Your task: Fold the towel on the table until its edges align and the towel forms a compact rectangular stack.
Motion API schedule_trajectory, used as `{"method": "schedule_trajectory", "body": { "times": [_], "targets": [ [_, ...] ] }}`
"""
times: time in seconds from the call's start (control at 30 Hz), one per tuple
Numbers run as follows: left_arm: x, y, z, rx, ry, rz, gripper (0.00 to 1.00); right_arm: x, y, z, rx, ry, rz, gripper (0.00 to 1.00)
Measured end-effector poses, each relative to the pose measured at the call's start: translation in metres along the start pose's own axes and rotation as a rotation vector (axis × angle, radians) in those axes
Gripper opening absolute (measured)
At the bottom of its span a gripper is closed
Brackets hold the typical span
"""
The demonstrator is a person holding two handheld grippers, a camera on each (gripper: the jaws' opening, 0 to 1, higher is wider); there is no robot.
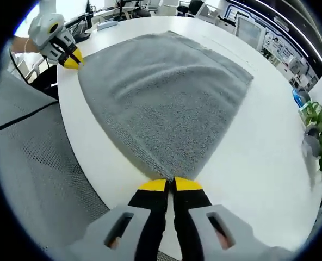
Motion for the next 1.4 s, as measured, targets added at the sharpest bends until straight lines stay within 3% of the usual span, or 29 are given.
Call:
{"method": "schedule_trajectory", "body": {
  "times": [0.2, 0.47, 0.77, 0.9, 1.4],
  "targets": [
    [-0.009, -0.008, -0.010, 0.025, -0.024, -0.096, 0.03, 0.003, -0.003, -0.013, 0.054, -0.007, 0.156, 0.00],
    [-0.021, -0.021, -0.030, 0.070, -0.083, -0.125, 0.03, 0.003, -0.011, -0.031, 0.117, 0.023, 0.217, 0.00],
    [-0.032, -0.035, -0.062, 0.154, -0.141, -0.207, 0.03, 0.013, -0.025, -0.067, 0.256, 0.050, 0.295, 0.00],
    [-0.038, -0.045, -0.079, 0.197, -0.163, -0.246, 0.03, 0.014, -0.028, -0.080, 0.289, 0.051, 0.315, 0.00],
    [-0.043, -0.058, -0.118, 0.231, -0.214, -0.246, 0.03, 0.009, -0.038, -0.124, 0.379, 0.096, 0.322, 0.00]
  ]
}}
Point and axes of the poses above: the point that each gripper's makers call its tool centre point, and the gripper's own axes: z roughly forward along the fingers, x roughly to its right, y roughly out of its underside, the point moved 6 cm from there along -z, roughly backward along the fingers, and after that the axes turned 13 degrees about -x, right-handed, at the moved point
